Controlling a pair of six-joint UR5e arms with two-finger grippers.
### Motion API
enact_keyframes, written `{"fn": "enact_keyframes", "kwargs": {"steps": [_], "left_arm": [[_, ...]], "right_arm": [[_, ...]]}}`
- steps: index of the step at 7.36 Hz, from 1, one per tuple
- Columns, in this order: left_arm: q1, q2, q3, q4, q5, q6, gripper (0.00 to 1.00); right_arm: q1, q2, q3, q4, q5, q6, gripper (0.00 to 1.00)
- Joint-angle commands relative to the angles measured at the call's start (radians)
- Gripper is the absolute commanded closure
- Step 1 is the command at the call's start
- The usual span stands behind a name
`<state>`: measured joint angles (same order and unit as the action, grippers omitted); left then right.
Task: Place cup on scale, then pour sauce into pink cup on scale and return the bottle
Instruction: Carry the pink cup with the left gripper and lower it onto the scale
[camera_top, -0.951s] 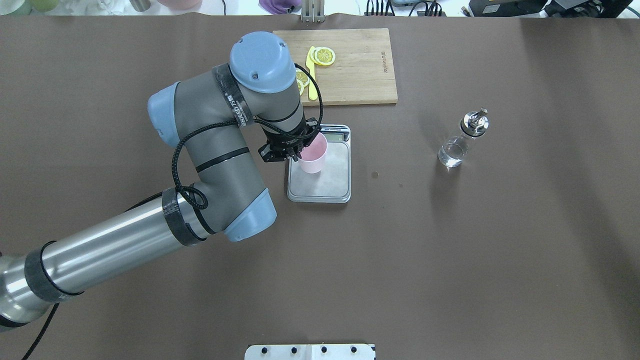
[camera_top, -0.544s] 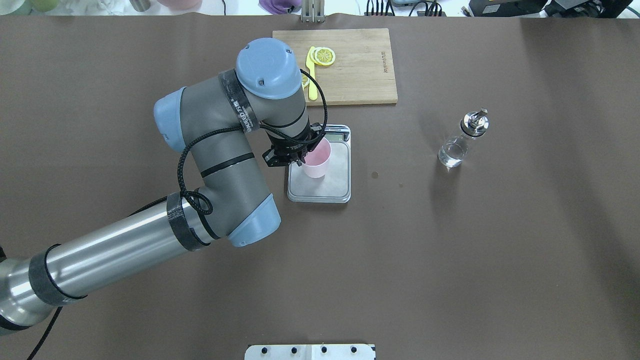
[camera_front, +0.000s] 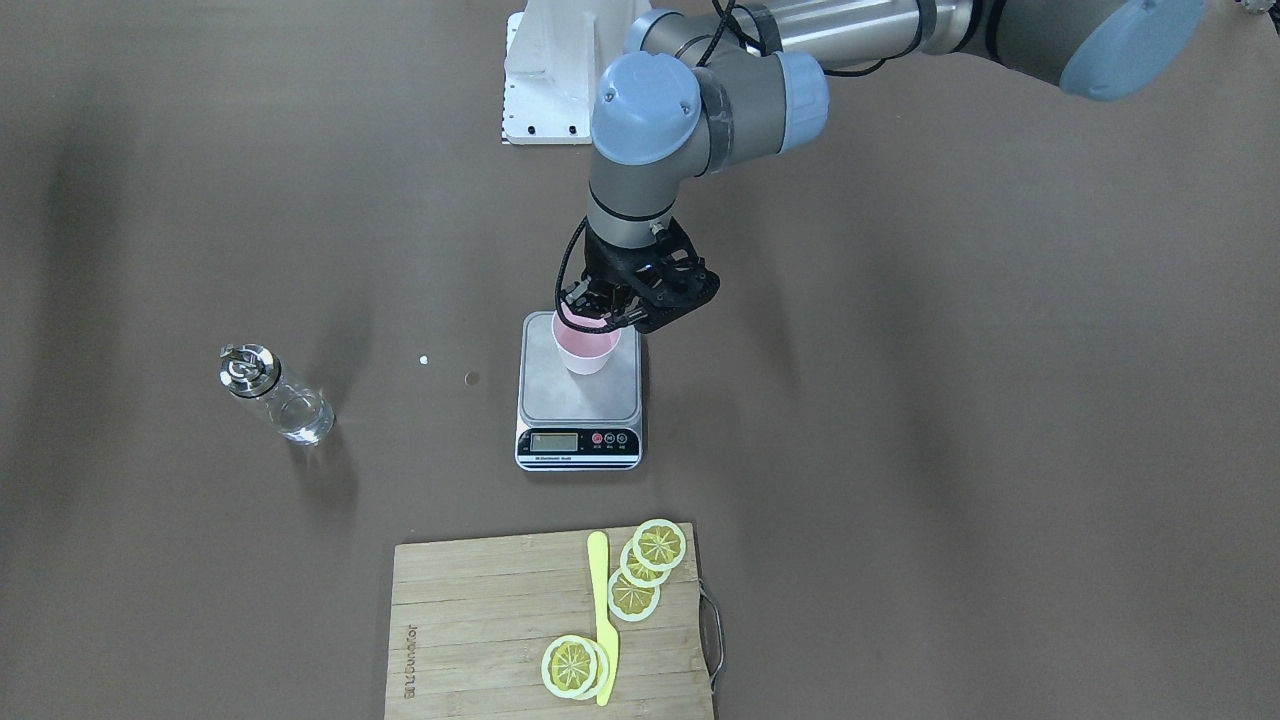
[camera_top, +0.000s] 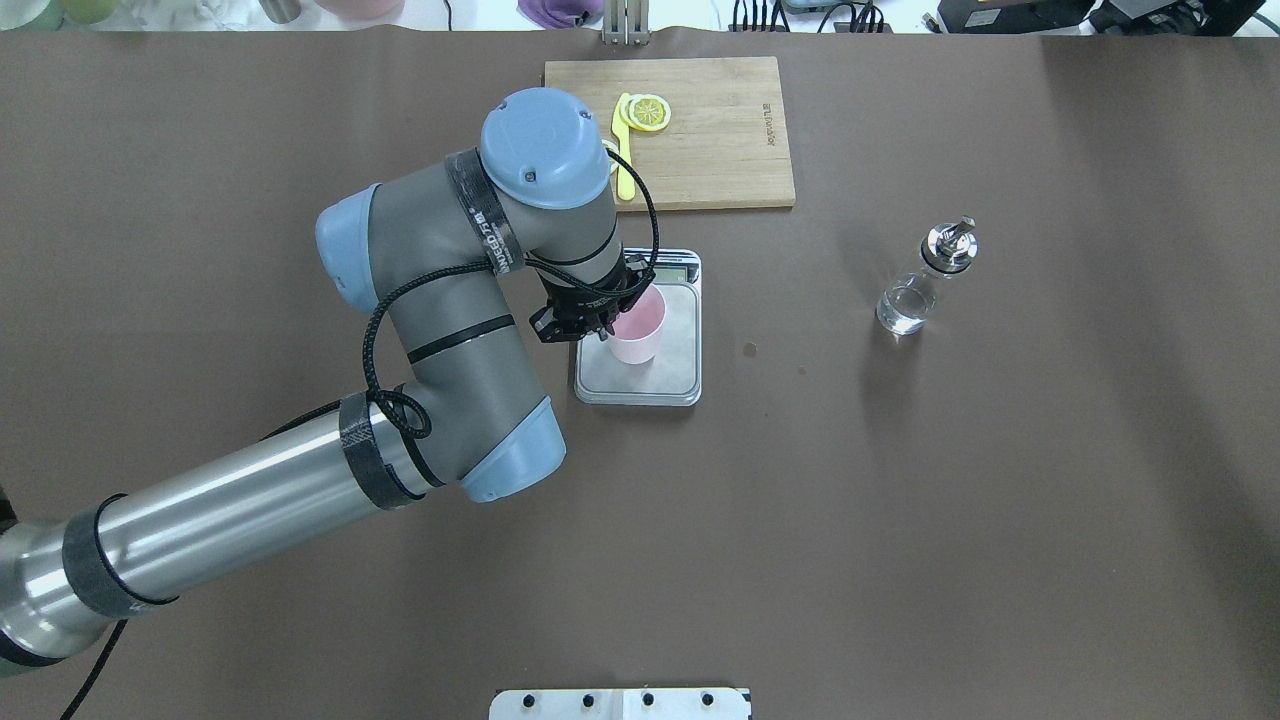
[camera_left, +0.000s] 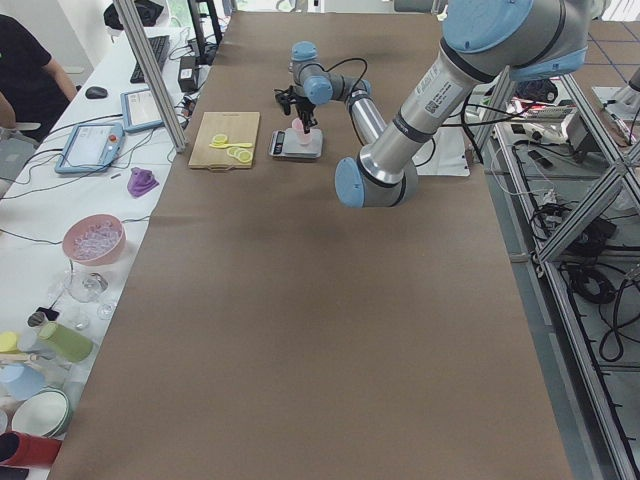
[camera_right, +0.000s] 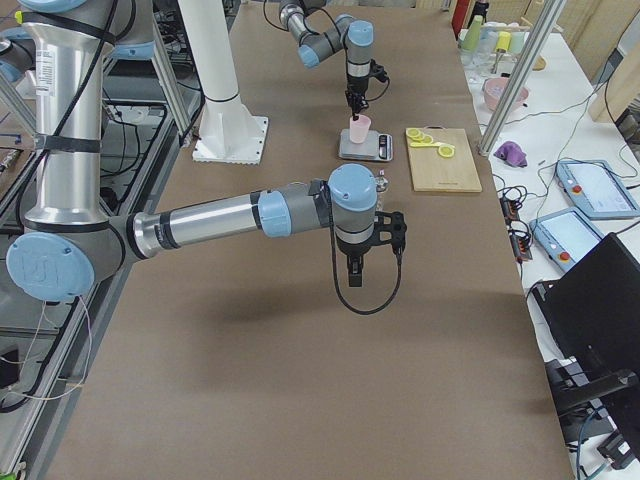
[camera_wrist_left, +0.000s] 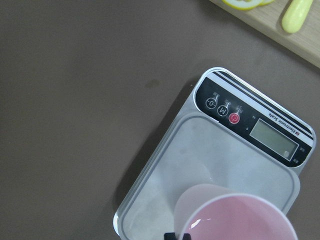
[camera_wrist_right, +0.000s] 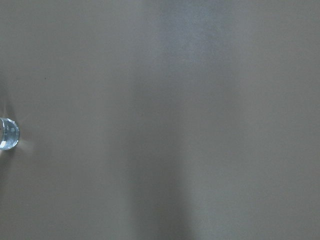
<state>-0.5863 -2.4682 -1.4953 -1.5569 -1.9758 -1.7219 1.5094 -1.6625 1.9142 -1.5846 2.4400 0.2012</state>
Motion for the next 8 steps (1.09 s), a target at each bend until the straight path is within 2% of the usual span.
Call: {"fn": "enact_keyframes", "kwargs": {"steps": [1,2,3,4,7,8], "left_arm": [[0.006,-0.002,0.003,0.000,0.000,-0.008,1.00],[0.006,-0.002,0.003,0.000,0.000,-0.010,1.00],[0.006,-0.006,0.003,-0.005,-0.002,-0.007,0.43],[0.006,-0.006,0.001,-0.005,0.000,-0.001,0.02],[0.002,-0.005,-0.016,-0.003,0.000,0.005,0.01],[-0.010,0.001,-0.051,0.001,-0.002,0.007,0.01]], "right_arm": [[0.000,0.000,0.000,0.000,0.002,0.001,0.00],[0.000,0.000,0.000,0.000,0.002,0.001,0.00],[0.000,0.000,0.000,0.000,0.002,0.000,0.00],[0.000,0.000,0.000,0.000,0.001,0.000,0.00],[0.000,0.001,0.000,-0.005,0.007,0.000,0.00],[-0.001,0.006,0.000,-0.011,0.008,0.001,0.00]]}}
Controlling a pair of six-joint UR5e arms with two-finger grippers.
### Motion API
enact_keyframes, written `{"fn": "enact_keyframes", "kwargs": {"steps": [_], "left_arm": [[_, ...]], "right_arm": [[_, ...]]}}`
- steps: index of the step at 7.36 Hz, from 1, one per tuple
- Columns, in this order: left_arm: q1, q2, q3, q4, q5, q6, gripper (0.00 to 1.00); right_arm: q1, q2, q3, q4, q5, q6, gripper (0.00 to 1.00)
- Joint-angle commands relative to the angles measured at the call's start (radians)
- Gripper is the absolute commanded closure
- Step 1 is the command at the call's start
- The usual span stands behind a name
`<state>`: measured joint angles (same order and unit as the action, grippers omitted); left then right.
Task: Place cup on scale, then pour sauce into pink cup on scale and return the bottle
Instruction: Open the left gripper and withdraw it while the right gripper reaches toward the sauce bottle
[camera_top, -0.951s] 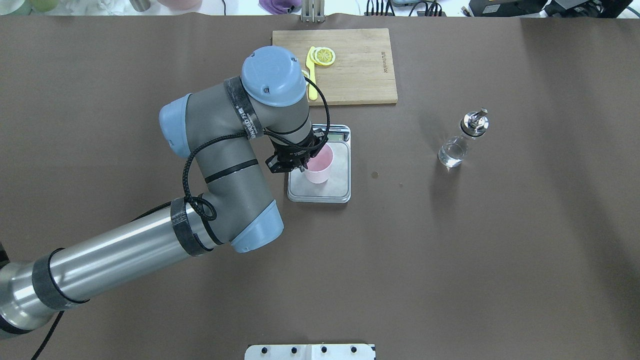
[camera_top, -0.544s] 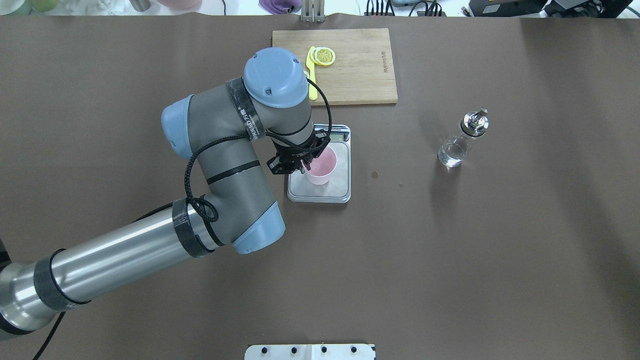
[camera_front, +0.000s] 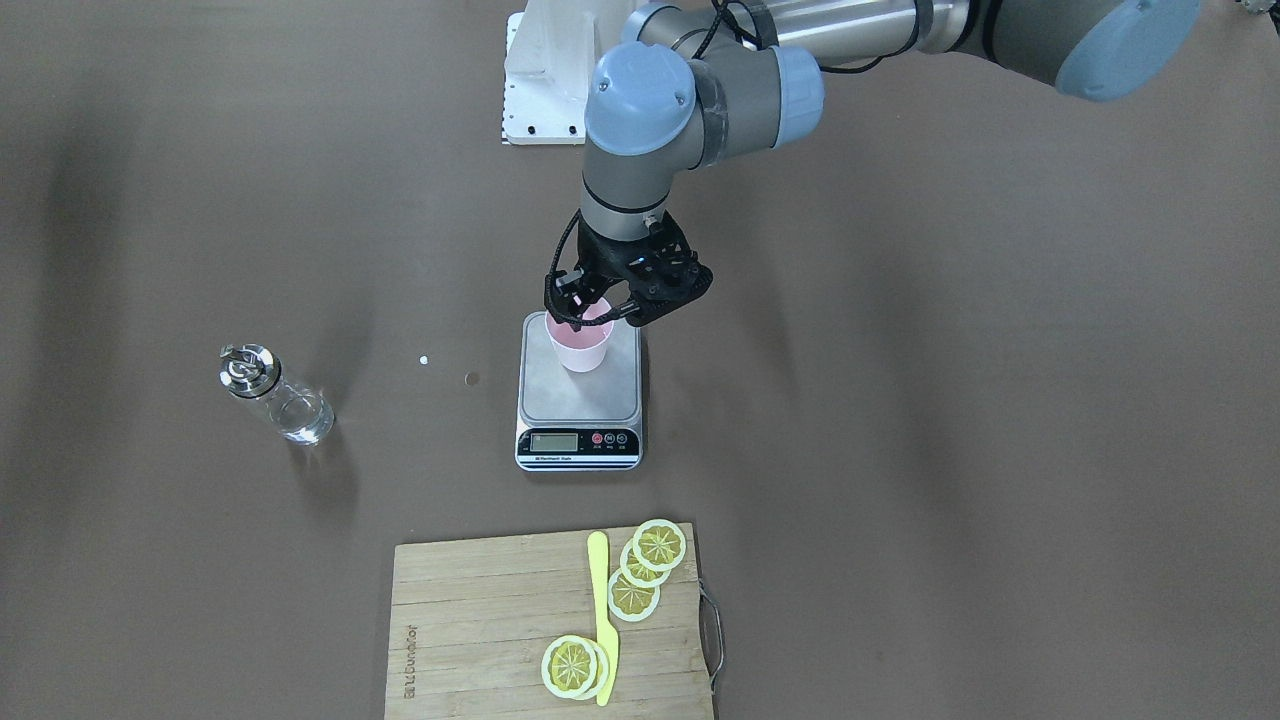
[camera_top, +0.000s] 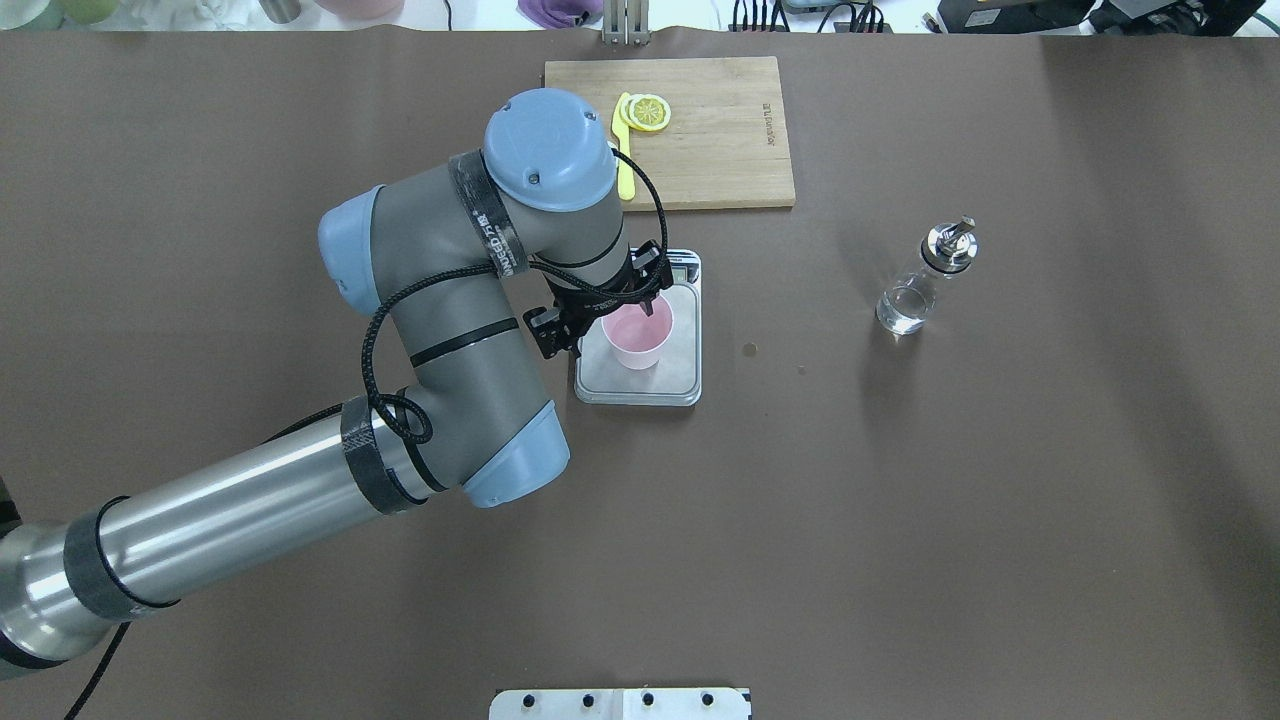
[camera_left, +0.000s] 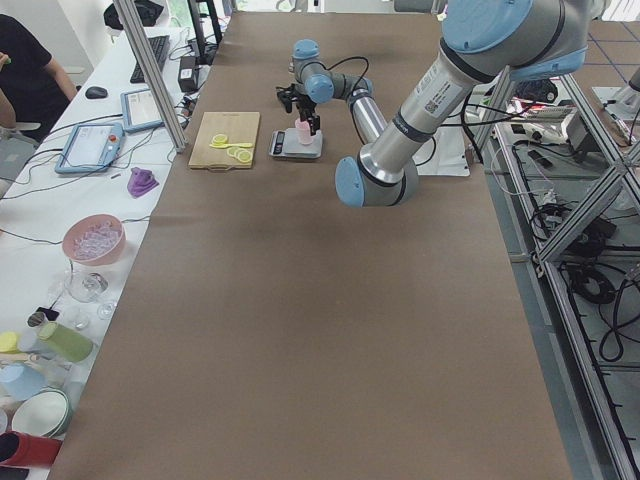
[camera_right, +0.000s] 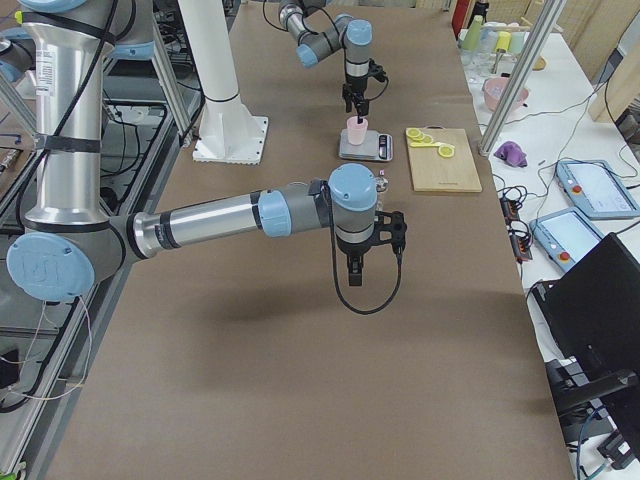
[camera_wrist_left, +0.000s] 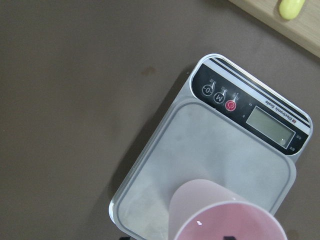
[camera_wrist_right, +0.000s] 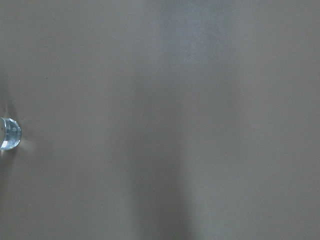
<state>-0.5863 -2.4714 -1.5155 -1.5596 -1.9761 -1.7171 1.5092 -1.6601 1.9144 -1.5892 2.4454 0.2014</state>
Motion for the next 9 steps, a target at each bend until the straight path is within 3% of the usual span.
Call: {"fn": "enact_keyframes", "kwargs": {"steps": [1,3,5,6,8,9], "left_arm": [[-0.039,0.018,-0.078,0.034,-0.006,0.010,0.01],[-0.076,0.104,-0.269,0.201,-0.007,0.178,0.01],[-0.116,0.175,-0.339,0.234,-0.006,0.261,0.01],[-0.124,0.183,-0.341,0.234,-0.006,0.275,0.01],[-0.130,0.239,-0.382,0.234,-0.006,0.324,0.01],[-0.136,0.256,-0.390,0.234,-0.004,0.349,0.01]], "right_arm": [[-0.001,0.005,0.005,-0.006,0.003,0.001,0.00],[-0.070,0.005,0.096,0.003,-0.006,0.114,0.01],[-0.205,0.020,0.231,0.006,-0.037,0.290,0.01],[-0.324,0.035,0.300,0.006,-0.143,0.481,0.01],[-0.470,0.054,0.304,0.137,-0.198,0.652,0.00],[-0.577,0.065,0.304,0.211,-0.347,0.784,0.00]]}}
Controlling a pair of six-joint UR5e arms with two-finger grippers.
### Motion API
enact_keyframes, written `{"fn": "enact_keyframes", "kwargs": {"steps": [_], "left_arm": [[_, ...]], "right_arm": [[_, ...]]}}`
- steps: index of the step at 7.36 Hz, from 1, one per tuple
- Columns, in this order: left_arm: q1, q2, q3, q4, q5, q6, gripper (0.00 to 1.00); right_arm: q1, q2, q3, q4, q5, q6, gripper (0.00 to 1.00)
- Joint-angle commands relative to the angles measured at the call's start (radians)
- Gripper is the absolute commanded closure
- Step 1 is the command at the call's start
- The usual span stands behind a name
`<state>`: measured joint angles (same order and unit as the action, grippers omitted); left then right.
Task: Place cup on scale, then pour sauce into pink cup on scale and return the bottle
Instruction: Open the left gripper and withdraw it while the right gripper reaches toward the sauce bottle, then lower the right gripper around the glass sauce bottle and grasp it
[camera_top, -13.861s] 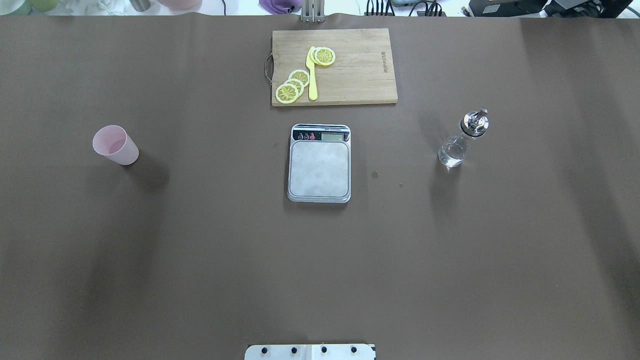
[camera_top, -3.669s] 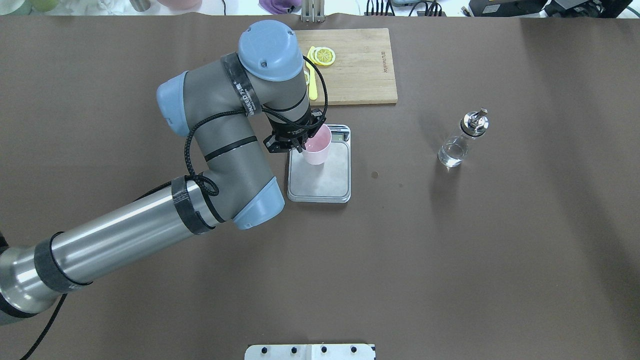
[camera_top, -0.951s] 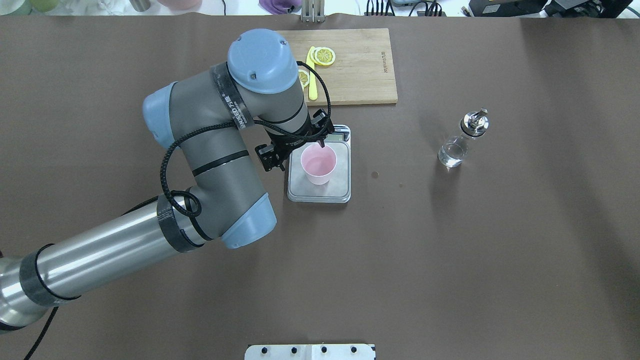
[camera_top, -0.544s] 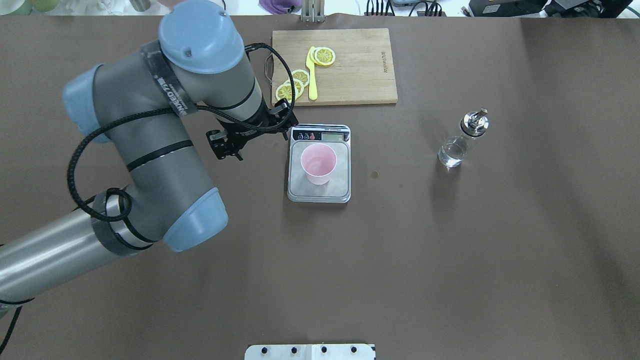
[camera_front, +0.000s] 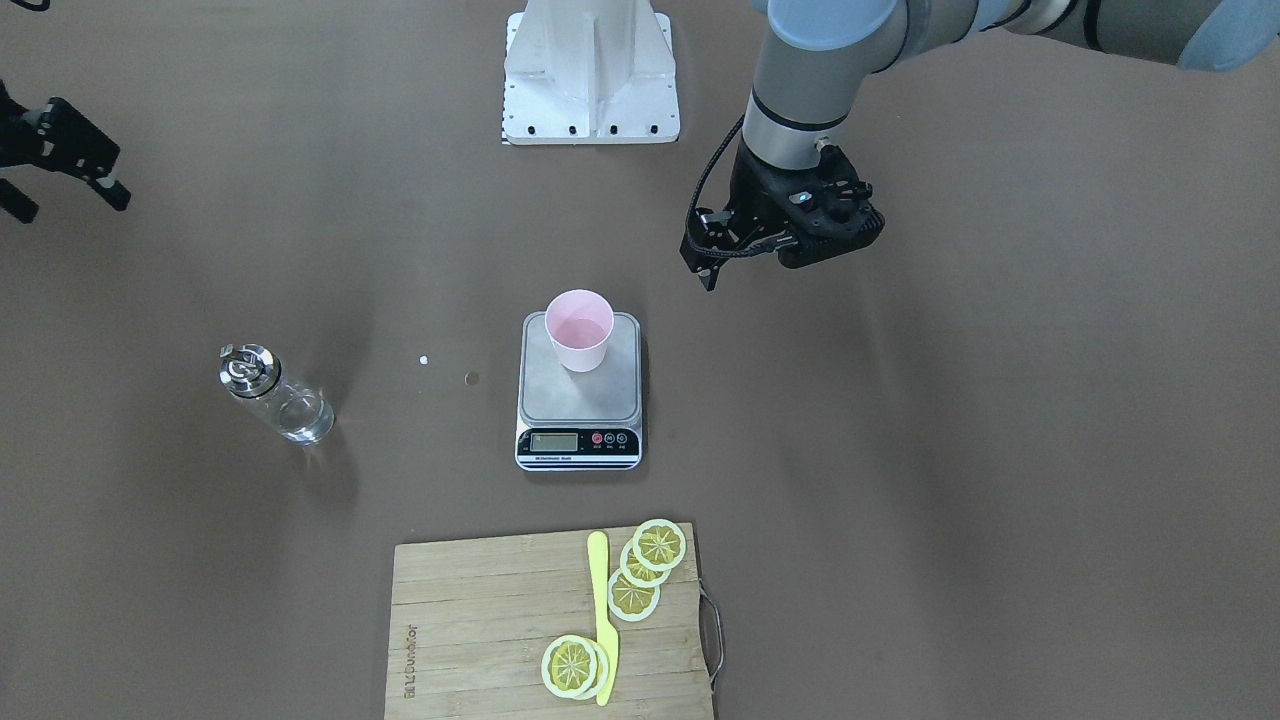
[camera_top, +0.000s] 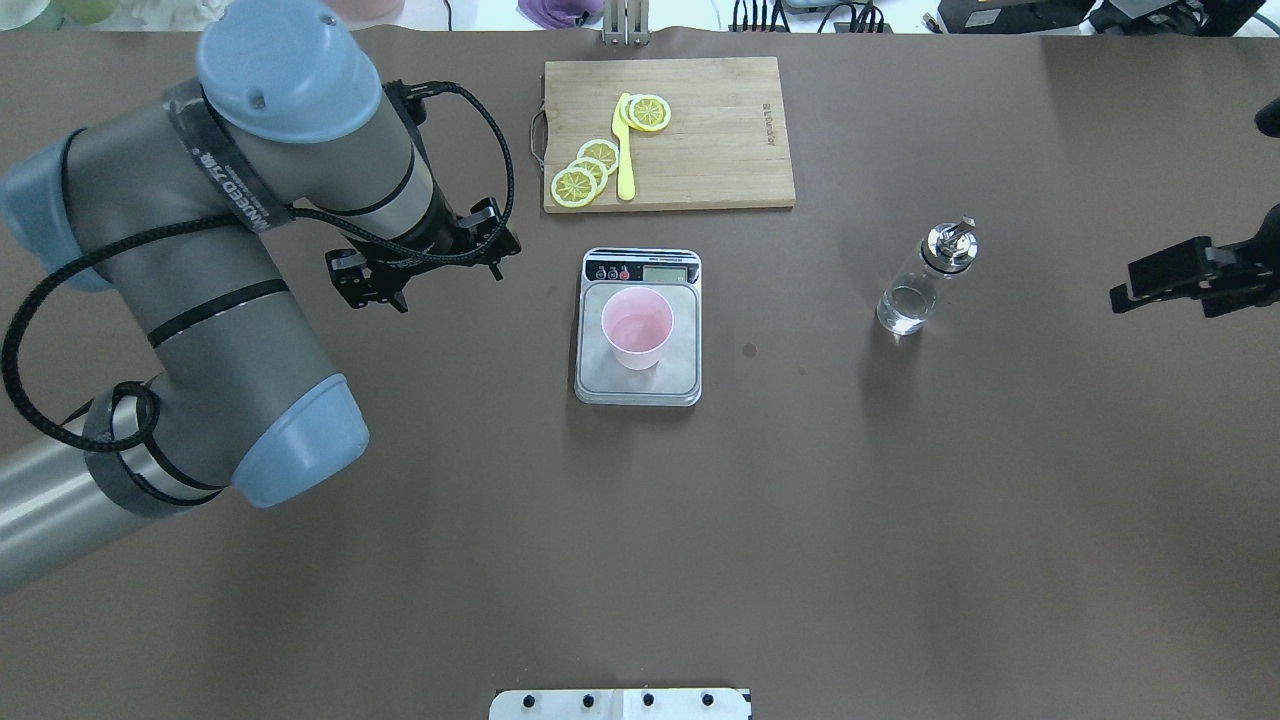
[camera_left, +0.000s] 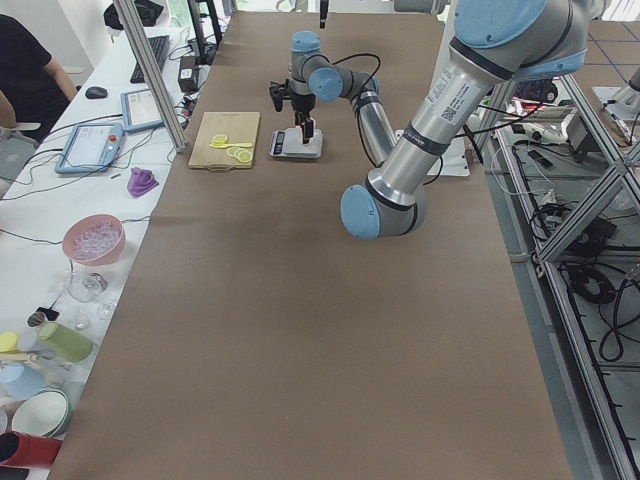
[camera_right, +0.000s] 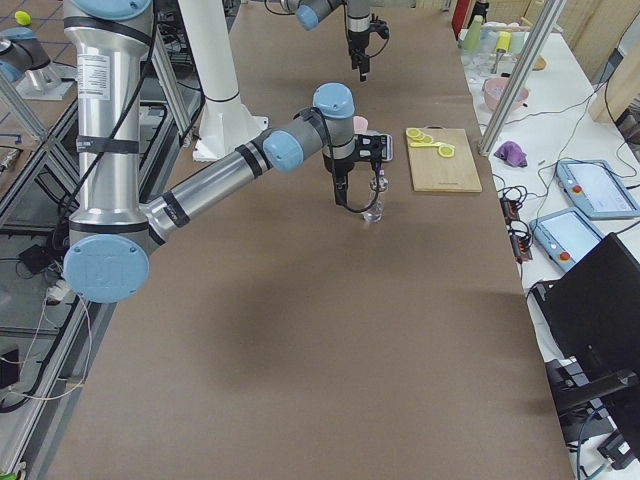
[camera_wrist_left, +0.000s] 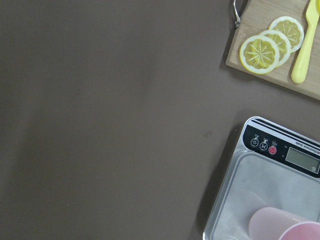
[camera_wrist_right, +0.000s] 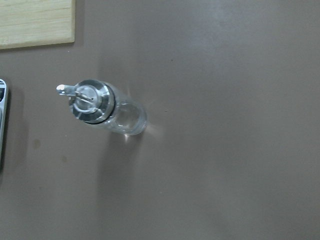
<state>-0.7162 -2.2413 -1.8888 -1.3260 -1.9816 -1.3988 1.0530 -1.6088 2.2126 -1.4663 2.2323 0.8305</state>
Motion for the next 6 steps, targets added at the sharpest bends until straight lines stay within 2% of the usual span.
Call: {"fn": "enact_keyframes", "kwargs": {"steps": [1,3,4,6], "left_arm": [[-0.012,0.034,-0.016,0.001,0.004,0.052,0.01],[-0.023,0.035,-0.015,0.001,0.004,0.054,0.01],[-0.022,0.035,-0.012,-0.001,0.004,0.054,0.01],[-0.022,0.055,-0.007,-0.009,0.004,0.058,0.01]], "right_arm": [[-0.205,0.017,-0.004,0.104,-0.266,0.168,0.00],[-0.249,0.020,-0.022,0.131,-0.348,0.218,0.01],[-0.305,0.023,-0.046,0.180,-0.440,0.249,0.01],[-0.361,0.018,-0.091,0.246,-0.529,0.289,0.01]]}}
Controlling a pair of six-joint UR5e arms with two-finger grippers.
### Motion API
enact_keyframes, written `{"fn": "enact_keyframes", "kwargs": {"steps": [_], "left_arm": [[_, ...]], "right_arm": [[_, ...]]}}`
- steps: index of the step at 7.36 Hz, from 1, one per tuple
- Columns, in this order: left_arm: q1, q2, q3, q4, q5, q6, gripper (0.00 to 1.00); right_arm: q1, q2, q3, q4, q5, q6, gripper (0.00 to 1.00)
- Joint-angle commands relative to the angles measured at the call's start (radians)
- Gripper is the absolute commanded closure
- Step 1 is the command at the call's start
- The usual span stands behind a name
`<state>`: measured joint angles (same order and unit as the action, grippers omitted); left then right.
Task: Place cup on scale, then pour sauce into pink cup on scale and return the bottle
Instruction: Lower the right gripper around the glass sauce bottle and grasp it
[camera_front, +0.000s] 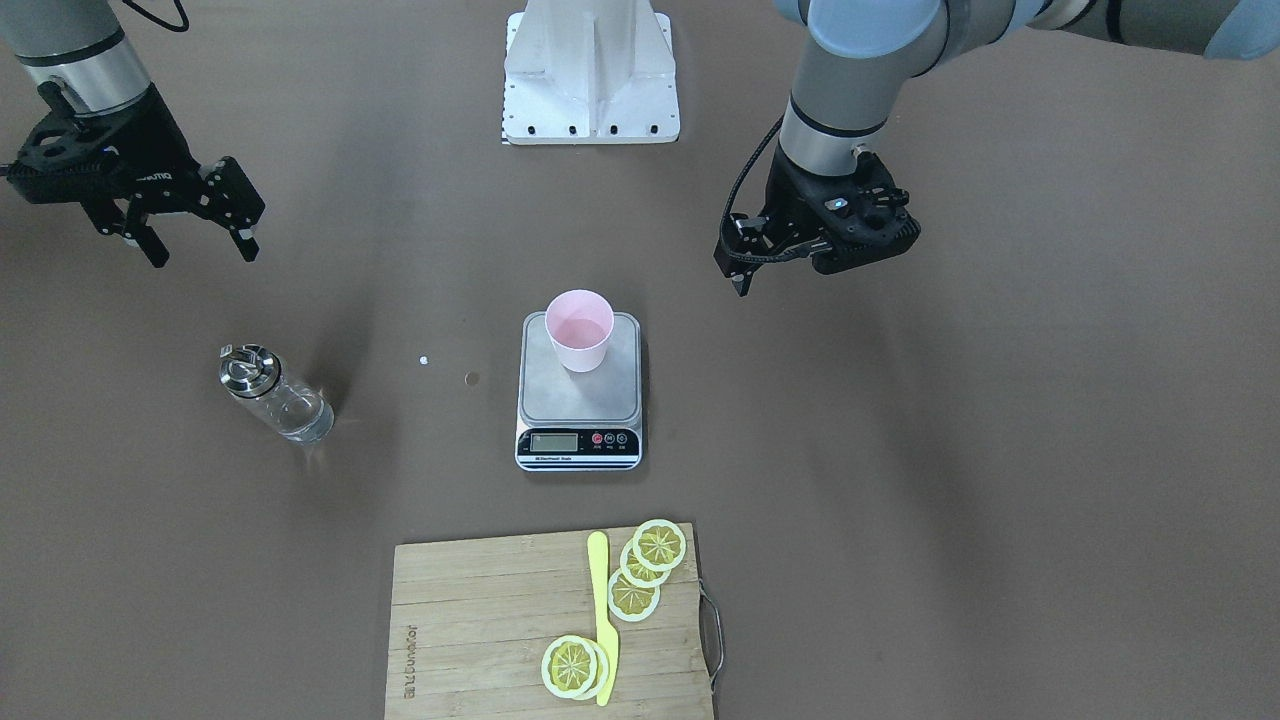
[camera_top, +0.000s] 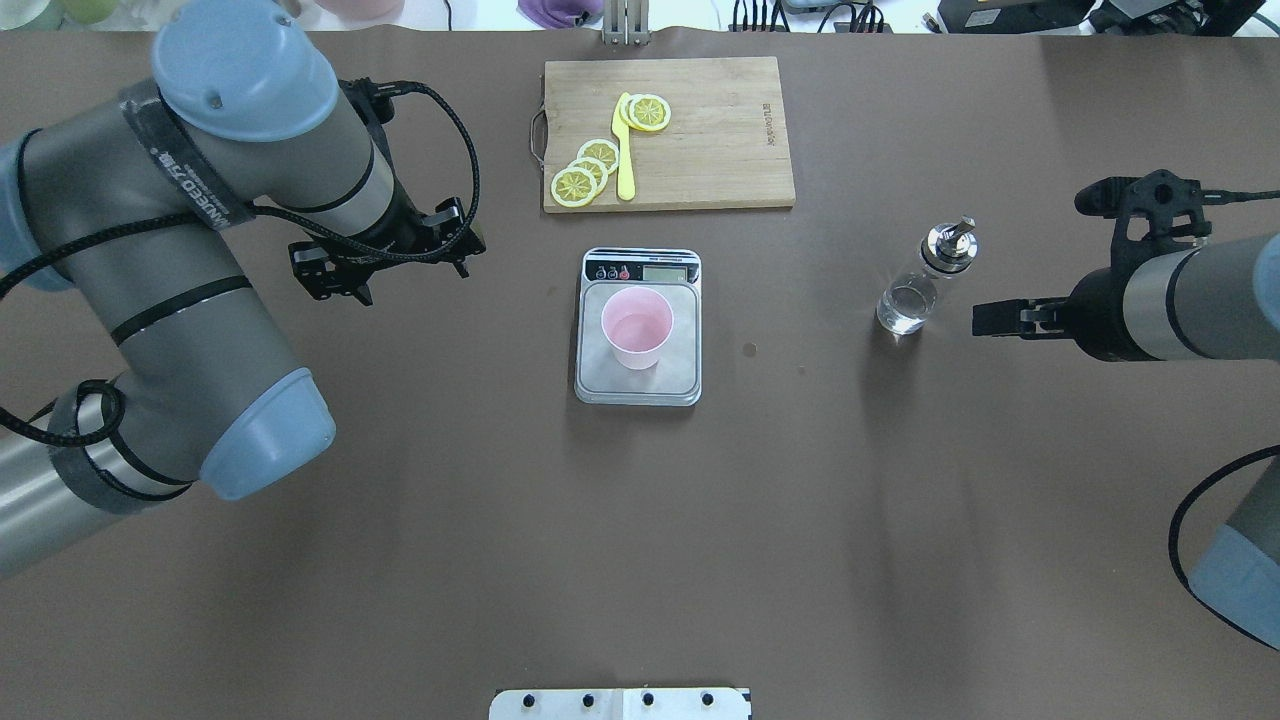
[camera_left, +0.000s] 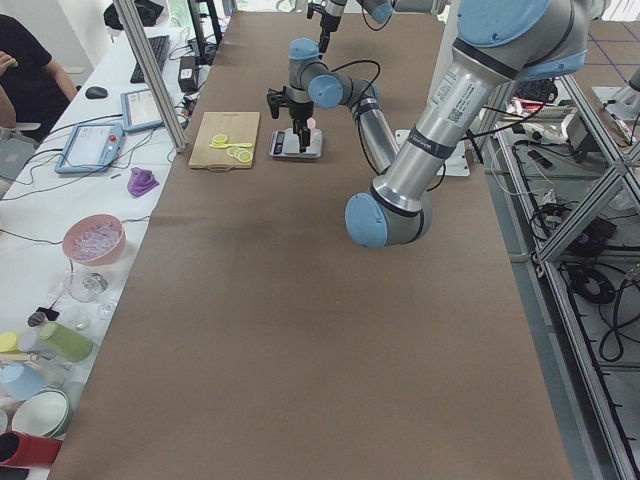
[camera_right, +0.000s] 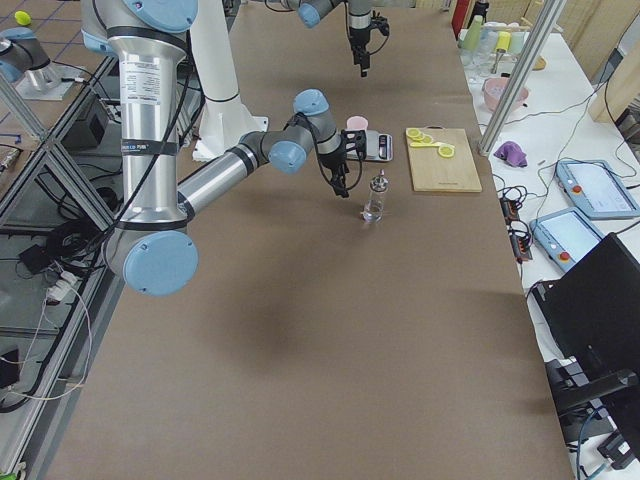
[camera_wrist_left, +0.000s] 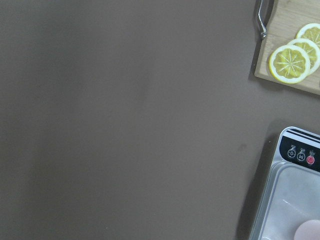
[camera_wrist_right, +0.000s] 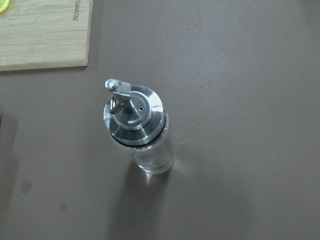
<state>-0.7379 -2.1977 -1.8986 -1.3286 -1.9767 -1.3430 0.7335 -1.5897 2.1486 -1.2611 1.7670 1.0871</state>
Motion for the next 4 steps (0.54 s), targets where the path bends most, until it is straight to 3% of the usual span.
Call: {"fn": "enact_keyframes", "kwargs": {"steps": [1,3,4], "left_arm": [[0.000,0.012,0.007,-0.006,-0.001,0.021,0.01],[-0.006,0.013,0.010,-0.007,-0.001,0.028,0.01],[-0.008,0.016,0.013,-0.006,-0.001,0.048,0.01]], "right_arm": [[-0.077,0.003,-0.038,0.077,-0.133,0.049,0.02],[-0.100,0.004,-0.088,0.187,-0.217,0.054,0.02],[-0.121,-0.006,-0.142,0.307,-0.260,0.051,0.03]]}}
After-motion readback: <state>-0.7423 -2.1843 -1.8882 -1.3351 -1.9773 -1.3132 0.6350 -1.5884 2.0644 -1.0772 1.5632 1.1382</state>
